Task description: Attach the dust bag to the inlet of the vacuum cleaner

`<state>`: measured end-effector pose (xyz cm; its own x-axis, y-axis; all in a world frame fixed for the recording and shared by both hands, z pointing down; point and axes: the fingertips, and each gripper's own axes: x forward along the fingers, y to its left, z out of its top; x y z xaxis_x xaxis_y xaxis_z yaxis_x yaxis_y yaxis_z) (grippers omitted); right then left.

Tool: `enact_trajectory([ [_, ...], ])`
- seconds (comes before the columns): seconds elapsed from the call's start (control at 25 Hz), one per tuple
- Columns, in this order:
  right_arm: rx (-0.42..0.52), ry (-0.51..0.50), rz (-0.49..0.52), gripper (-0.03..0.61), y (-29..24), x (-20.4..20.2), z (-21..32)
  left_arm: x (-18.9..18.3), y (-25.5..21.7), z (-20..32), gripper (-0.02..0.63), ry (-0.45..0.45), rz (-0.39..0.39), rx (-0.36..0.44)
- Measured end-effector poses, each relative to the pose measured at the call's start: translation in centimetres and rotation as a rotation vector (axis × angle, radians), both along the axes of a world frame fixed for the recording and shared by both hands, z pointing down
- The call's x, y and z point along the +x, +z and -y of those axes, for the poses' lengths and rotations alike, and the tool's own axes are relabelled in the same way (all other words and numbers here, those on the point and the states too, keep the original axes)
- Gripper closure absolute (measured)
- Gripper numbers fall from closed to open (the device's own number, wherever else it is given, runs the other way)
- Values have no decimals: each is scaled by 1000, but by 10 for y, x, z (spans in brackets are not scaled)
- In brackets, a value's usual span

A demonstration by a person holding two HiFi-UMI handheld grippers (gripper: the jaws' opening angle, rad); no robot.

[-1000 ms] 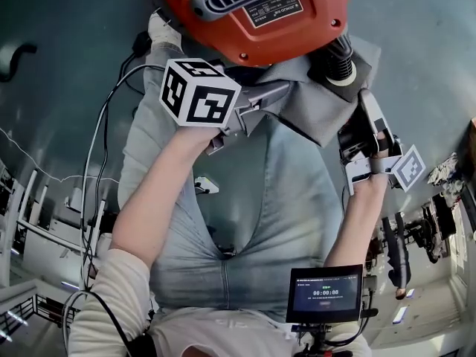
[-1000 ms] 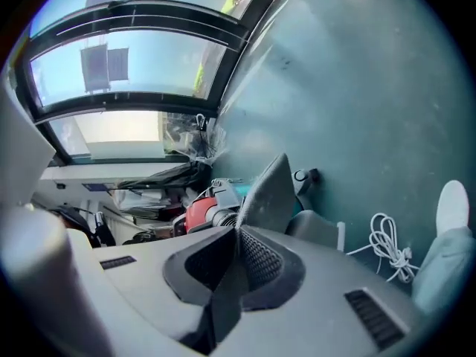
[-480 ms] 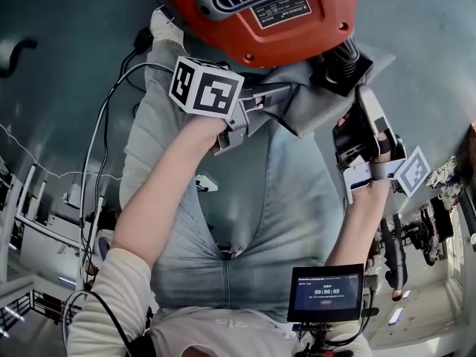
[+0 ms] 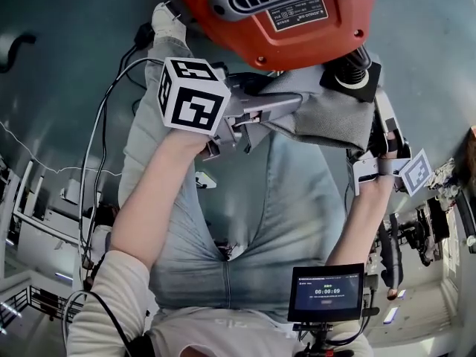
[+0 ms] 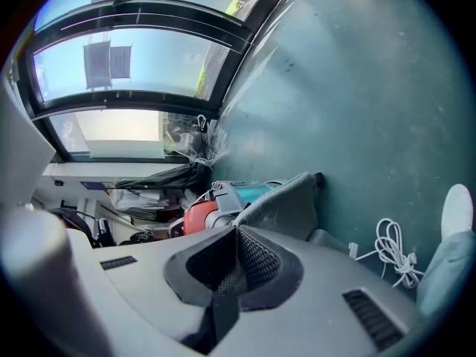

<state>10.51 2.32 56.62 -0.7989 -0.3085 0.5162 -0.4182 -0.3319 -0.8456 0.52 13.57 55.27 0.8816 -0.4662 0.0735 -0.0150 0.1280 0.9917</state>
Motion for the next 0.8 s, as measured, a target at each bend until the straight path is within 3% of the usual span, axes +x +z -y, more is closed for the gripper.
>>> enact_trajectory([
  [0.12,10,-6,7,558,-8,-8,3,1,-2,1,581,15,15,26],
  [0.32,64,-118,-33,558,-18,-33,2,8,38,-18,581,24,37,-169],
  [0.4,67,-110,-13,558,-16,-30,3,11,38,-19,581,9,14,-188],
  [0.56,65,-99,-27,558,-1,-9,4,-2,4,-4,581,-35,-55,-38],
  [0.68,27,-76,-34,558,11,3,-2,-4,-11,4,581,-41,-39,58],
  [0.8,-1,-32,-23,558,11,4,-5,-5,-12,5,581,-49,-36,73],
])
